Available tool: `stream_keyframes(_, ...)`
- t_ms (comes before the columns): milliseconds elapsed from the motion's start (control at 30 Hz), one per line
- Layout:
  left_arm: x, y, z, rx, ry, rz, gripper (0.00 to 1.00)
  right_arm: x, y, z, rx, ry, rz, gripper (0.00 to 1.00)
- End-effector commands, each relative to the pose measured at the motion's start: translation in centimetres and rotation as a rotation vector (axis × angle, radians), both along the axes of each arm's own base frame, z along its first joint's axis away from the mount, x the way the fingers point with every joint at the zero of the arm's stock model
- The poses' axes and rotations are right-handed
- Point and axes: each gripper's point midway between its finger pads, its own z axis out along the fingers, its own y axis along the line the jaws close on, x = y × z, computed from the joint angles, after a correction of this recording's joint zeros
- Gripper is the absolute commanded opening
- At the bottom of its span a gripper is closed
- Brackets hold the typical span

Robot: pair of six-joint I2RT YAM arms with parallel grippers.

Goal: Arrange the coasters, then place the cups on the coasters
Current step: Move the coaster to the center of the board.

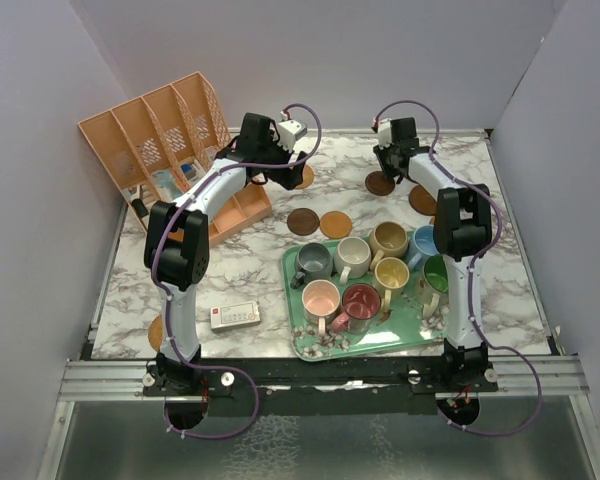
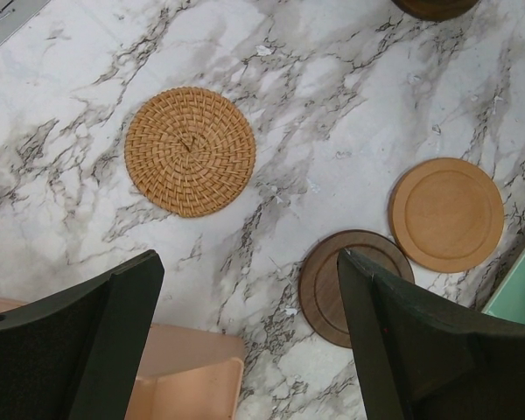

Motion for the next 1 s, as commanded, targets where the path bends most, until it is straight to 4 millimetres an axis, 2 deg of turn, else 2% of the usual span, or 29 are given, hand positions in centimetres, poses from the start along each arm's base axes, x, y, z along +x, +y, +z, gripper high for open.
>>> stream_keyframes(0, 0.3, 0.5, 1.4, 0.01, -0.045, 0.007, 0.85, 0.7, -2.8, -3.1, -0.055, 0.042, -0.085, 0.26)
stream_keyframes(567, 0.3, 0.4, 1.1, 0.008, -0.04, 0.001, 0.85, 3.0, -0.9, -4.0, 0.025, 0.034, -0.009, 0.26)
stream_keyframes(967, 0.2, 0.4, 1.0, 0.011, -0.038, -0.002, 0.85, 2.8, 1.1, -4.3, 0.117, 0.065, 0.047, 0.27)
